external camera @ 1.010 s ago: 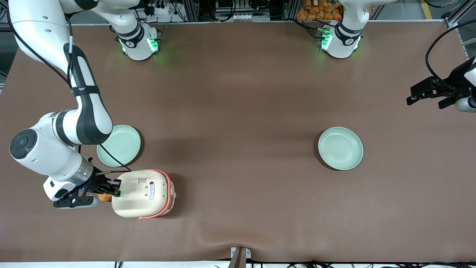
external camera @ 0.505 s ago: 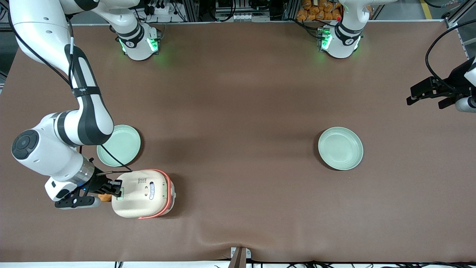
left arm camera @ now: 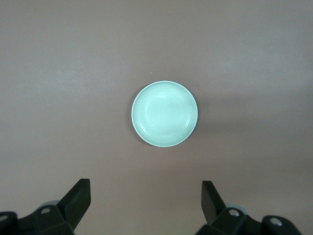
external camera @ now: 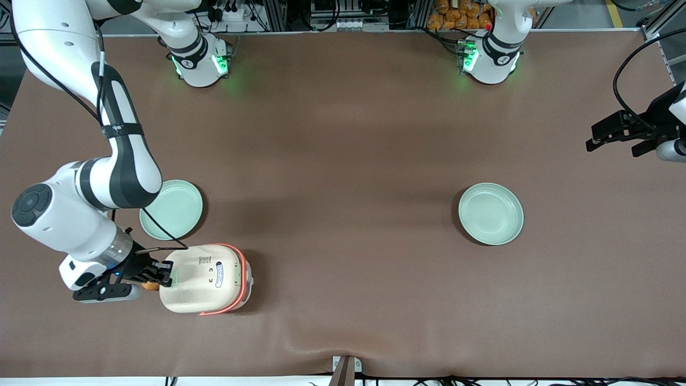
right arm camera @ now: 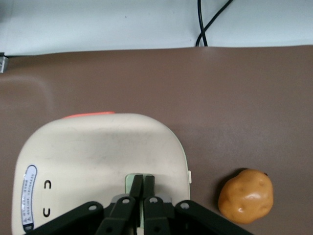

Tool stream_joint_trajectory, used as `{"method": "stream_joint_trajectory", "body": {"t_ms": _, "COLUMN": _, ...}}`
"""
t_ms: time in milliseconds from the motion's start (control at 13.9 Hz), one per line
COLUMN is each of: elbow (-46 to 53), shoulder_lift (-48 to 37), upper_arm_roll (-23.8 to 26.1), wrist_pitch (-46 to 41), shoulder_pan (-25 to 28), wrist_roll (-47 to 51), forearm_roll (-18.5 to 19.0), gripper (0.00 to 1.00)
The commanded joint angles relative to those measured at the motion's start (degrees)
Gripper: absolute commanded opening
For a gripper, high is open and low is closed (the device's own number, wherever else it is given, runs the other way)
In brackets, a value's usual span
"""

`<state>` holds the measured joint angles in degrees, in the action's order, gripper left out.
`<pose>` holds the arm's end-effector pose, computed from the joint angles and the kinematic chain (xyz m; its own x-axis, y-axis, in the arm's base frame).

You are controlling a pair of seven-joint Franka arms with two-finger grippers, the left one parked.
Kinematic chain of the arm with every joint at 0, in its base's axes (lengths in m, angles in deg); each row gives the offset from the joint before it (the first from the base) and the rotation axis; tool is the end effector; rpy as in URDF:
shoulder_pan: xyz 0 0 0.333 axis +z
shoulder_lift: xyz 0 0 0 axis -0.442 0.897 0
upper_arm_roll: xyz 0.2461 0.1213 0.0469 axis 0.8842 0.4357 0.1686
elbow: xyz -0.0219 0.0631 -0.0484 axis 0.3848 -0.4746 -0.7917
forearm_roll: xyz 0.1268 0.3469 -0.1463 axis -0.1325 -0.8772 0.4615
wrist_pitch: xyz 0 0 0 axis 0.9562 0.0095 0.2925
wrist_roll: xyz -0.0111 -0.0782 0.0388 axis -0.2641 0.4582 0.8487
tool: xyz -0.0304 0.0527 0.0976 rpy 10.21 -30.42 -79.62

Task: Press rice cooker button with right arm
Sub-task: 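Press the rice cooker's lid button with the closed right gripper, then lift the right gripper away as the cooker lid pops open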

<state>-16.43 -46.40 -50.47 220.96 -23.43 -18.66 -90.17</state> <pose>0.7246 0.0701 0.3423 0.9570 0.0213 0.2892 0.0645 -0.9879 -0.1409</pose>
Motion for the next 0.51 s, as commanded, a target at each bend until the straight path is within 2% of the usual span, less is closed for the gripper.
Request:
{"method": "stream_joint_trajectory", "body": {"t_ms": 0, "elbow": -0.7, "shoulder_lift": -4.6, "upper_arm_roll": -0.2, "wrist_pitch": -3.2, "shoulder_pan": 0.7, "wrist_roll": -0.7, "forearm_roll": -0.2, "gripper": 0.35}}
{"method": "stream_joint_trajectory", "body": {"t_ms": 144, "elbow": -0.6, "shoulder_lift": -7.7, "upper_arm_roll": -0.1, "wrist_pitch": -7.9, "shoulder_pan": 0.8, "wrist_roll": -0.6, "forearm_roll": -0.2, "gripper": 0.61}}
{"method": "stream_joint_trajectory", "body": {"t_ms": 216, "elbow": -0.6, "shoulder_lift": -9.2, "upper_arm_roll": -0.1, "wrist_pitch": -9.8, "shoulder_pan": 0.8, "wrist_roll": -0.4, "forearm_roll": -0.3, "gripper": 0.81}}
{"method": "stream_joint_trajectory", "body": {"t_ms": 289, "elbow": -0.7, "shoulder_lift": -10.7, "upper_arm_roll": 0.0, "wrist_pitch": -11.1, "shoulder_pan": 0.8, "wrist_roll": -0.3, "forearm_roll": -0.4, "gripper": 0.95}}
{"method": "stream_joint_trajectory", "body": {"t_ms": 361, "elbow": -0.9, "shoulder_lift": -11.9, "upper_arm_roll": 0.0, "wrist_pitch": -12.5, "shoulder_pan": 0.8, "wrist_roll": -0.3, "forearm_roll": -0.4, "gripper": 1.00}}
{"method": "stream_joint_trajectory", "body": {"t_ms": 433, "elbow": -1.1, "shoulder_lift": -13.6, "upper_arm_roll": 0.0, "wrist_pitch": -14.3, "shoulder_pan": 0.7, "wrist_roll": -0.3, "forearm_roll": -0.4, "gripper": 1.00}}
